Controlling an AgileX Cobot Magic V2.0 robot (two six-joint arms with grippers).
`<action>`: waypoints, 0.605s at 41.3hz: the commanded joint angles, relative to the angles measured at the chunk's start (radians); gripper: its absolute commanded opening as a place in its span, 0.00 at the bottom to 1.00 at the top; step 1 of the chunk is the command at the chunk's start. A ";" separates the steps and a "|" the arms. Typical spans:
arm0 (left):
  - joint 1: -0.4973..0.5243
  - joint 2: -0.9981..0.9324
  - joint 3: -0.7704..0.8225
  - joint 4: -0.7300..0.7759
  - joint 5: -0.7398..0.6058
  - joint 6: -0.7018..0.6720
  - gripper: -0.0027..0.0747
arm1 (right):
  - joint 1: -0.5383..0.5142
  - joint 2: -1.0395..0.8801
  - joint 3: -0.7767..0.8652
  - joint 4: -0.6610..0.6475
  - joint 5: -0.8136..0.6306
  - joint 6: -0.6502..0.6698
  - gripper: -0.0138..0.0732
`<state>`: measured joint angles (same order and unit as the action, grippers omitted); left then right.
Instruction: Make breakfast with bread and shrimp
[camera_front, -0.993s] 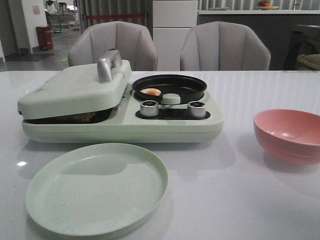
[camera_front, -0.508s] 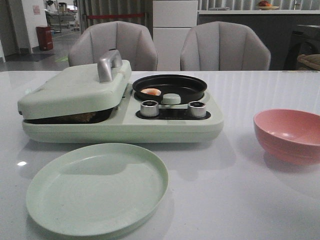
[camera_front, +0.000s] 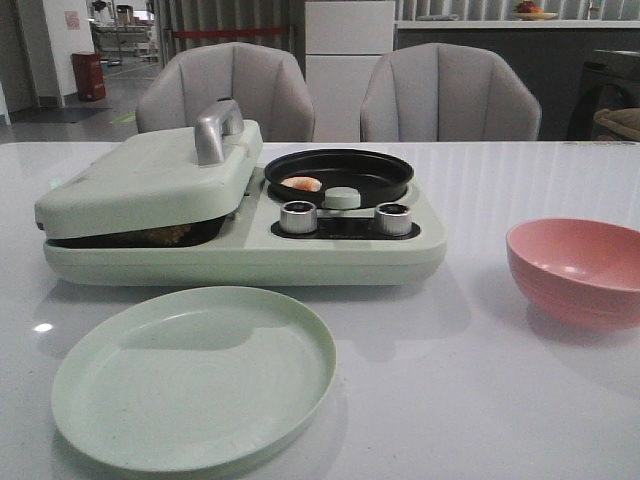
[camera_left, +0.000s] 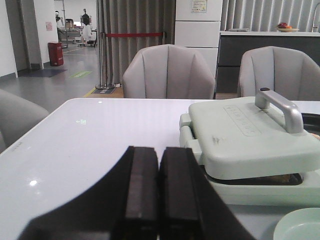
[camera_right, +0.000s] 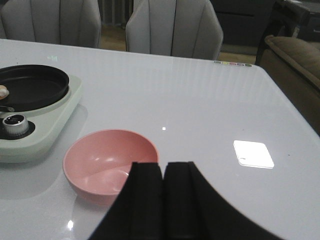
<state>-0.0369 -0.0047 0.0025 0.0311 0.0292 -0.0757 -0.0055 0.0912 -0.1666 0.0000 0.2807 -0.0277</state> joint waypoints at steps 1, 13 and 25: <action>-0.009 -0.024 0.032 -0.008 -0.092 -0.010 0.17 | -0.008 -0.049 0.063 -0.013 -0.183 -0.009 0.18; -0.009 -0.024 0.032 -0.008 -0.092 -0.010 0.17 | -0.040 -0.121 0.191 -0.012 -0.281 -0.009 0.18; -0.009 -0.024 0.032 -0.008 -0.092 -0.010 0.17 | -0.049 -0.121 0.191 0.029 -0.301 -0.009 0.18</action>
<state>-0.0369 -0.0047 0.0025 0.0311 0.0292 -0.0775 -0.0481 -0.0099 0.0295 0.0166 0.0825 -0.0277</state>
